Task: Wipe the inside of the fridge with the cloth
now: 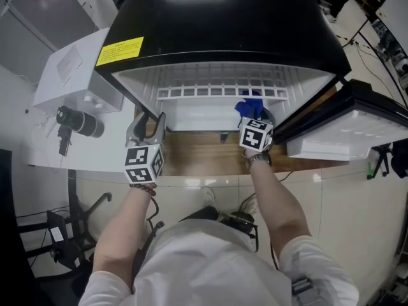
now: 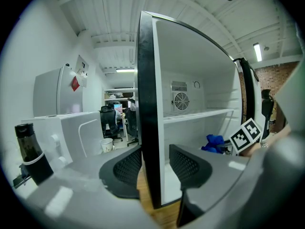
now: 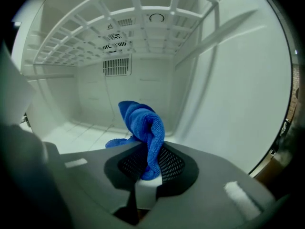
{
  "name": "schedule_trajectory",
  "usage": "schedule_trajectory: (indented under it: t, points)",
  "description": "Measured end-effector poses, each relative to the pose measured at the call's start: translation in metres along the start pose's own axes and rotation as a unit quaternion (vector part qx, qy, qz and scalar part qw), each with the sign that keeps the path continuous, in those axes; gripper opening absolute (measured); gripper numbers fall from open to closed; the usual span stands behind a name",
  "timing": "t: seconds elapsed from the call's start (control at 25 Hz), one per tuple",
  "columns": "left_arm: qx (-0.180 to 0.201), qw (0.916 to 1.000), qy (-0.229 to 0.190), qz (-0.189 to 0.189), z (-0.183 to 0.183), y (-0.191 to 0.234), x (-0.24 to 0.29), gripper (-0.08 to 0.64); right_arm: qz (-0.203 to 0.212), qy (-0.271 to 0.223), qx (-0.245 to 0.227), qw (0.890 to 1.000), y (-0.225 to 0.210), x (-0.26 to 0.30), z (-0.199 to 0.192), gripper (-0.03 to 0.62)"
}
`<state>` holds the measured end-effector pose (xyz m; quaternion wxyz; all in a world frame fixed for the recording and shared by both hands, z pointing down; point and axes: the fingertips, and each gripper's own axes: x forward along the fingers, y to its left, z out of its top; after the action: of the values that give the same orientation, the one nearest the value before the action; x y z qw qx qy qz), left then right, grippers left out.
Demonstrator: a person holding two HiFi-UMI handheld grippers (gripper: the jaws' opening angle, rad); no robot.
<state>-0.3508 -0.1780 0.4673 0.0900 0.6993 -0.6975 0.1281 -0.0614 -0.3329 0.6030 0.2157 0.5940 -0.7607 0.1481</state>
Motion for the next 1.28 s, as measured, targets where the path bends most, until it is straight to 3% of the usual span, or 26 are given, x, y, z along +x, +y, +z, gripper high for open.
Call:
schedule_trajectory:
  t: [0.36,0.56,0.92,1.28]
  points:
    - [-0.001,1.0000,-0.001,-0.005,0.000,0.000,0.000,0.175,-0.004,-0.008,0.000,1.000,-0.004,-0.005,0.005,0.052]
    - [-0.005,0.9999,-0.005,-0.008,0.000,0.000,0.000,0.175,0.022,-0.038,0.010,0.999,0.016,-0.019,0.028,0.052]
    - [-0.009,0.9998,-0.004,-0.016,0.001,-0.001,0.000,0.175,0.133,-0.086,-0.002,0.987,0.126,-0.056,0.065,0.052]
    - [-0.008,0.9995,0.003,-0.030,0.001,-0.002,0.000,0.175,0.227,-0.060,-0.016,0.972,0.232,-0.081,0.040,0.052]
